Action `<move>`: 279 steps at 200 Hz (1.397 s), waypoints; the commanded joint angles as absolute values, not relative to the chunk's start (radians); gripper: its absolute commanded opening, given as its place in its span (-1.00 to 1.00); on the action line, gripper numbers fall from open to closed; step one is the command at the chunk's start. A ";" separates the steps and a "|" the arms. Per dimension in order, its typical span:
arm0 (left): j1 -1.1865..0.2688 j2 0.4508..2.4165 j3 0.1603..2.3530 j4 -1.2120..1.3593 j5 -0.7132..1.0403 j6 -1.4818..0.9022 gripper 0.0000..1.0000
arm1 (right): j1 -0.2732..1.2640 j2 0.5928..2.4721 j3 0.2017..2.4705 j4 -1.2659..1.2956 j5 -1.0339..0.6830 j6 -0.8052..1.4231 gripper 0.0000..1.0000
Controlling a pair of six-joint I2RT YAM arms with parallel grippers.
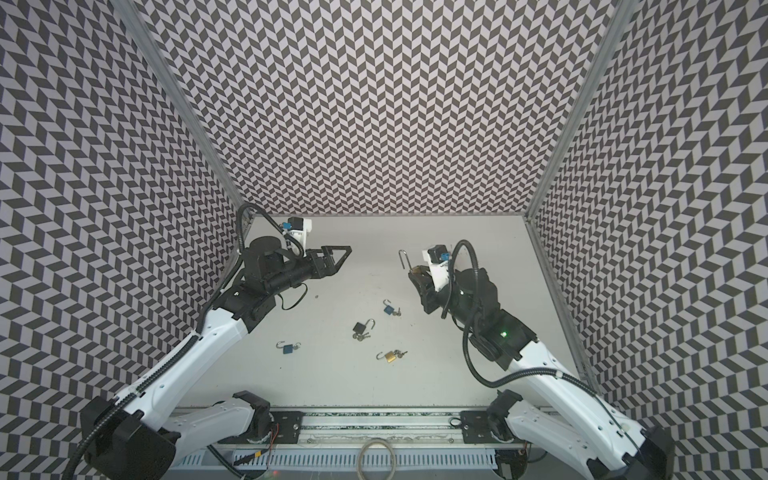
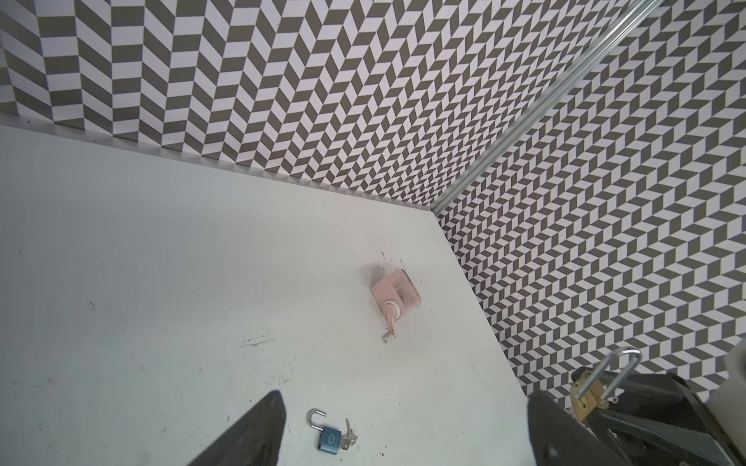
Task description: Lock with the key
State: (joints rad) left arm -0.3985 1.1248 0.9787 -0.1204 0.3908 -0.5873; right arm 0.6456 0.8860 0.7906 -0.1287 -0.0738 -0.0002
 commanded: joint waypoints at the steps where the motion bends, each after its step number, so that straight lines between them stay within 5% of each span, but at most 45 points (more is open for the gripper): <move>1: -0.397 1.076 1.005 -0.182 0.449 -0.551 0.87 | 0.649 0.859 0.740 0.031 -0.197 -0.136 -1.00; 74: -0.399 0.989 1.005 -0.199 0.567 -0.530 0.87 | 0.649 0.975 0.724 0.109 -0.311 -0.491 -1.00; 169: -0.613 1.085 1.037 -0.181 0.549 -0.398 0.58 | 0.684 0.983 0.758 0.049 -0.422 -0.510 -1.00; 279: -0.691 1.117 1.032 -0.179 0.561 -0.340 -0.27 | 0.684 0.979 0.775 0.030 -0.431 -0.452 -1.00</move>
State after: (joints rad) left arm -0.6792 1.1168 1.0012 -0.1856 0.5480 -0.3634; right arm 0.6788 1.0000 0.7361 -0.0036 -0.4191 -0.4702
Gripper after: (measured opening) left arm 0.388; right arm 0.291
